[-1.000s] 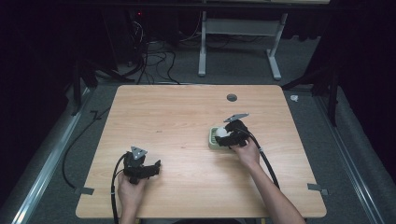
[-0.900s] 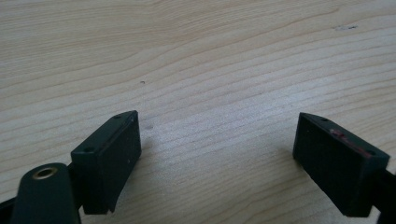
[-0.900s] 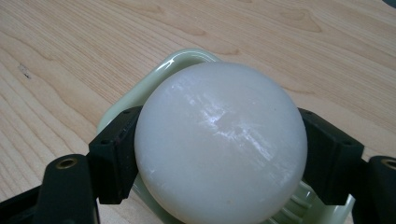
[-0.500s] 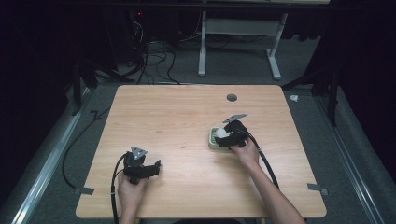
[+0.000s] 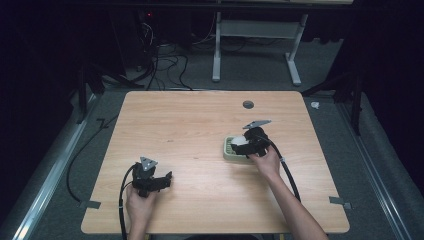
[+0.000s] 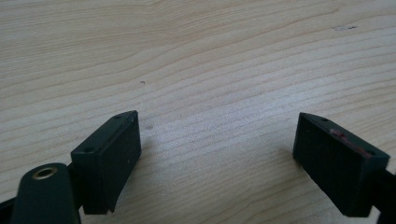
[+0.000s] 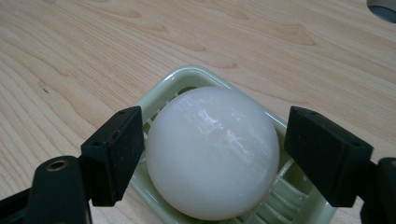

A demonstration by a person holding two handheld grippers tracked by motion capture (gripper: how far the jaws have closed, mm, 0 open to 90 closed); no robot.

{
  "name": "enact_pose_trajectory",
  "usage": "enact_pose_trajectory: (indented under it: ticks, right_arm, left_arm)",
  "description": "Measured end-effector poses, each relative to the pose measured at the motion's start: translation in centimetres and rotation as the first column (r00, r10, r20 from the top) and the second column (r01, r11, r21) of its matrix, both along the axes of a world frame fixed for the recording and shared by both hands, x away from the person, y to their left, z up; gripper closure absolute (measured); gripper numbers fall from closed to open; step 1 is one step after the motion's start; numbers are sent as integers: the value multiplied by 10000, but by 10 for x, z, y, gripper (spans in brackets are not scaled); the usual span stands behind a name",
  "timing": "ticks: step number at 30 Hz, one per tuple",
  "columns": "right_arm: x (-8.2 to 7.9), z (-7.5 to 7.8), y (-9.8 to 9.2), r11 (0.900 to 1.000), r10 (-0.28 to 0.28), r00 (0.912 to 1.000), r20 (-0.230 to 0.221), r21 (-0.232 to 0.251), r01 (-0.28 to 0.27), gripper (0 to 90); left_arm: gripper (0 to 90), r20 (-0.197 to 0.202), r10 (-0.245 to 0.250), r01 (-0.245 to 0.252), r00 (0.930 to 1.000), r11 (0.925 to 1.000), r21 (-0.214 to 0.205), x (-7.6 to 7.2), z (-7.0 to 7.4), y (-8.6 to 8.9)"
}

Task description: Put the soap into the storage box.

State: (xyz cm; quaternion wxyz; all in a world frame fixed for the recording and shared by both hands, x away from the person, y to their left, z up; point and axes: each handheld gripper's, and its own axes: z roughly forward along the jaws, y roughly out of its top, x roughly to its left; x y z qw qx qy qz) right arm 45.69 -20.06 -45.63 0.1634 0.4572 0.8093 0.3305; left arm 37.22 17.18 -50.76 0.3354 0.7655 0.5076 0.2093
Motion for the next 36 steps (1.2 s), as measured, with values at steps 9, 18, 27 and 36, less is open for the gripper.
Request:
enact_pose_trajectory:
  ticks: [9, 18, 27, 36]
  right_arm:
    - [-7, 15, -8, 9989, -122, 9991, 406, 455, 104, 216]
    - [-13, 27, -18, 9969, -195, 9978, 629, 771, 146, 220]
    - [-19, 35, -26, 9948, -285, 9963, 815, 996, 203, 225]
    - [-25, 42, -33, 9938, -341, 9942, 1017, 1091, 229, 227]
  left_arm:
    - [159, 0, 0, 0, 10000, 10000, 2, 0, 0, 0]
    - [159, 0, 0, 0, 10000, 10000, 1, 0, 0, 0]
    - [159, -1, -1, 1, 10000, 10000, 2, 0, 0, 0]
    - [159, -1, -1, 1, 10000, 10000, 0, 0, 0, 0]
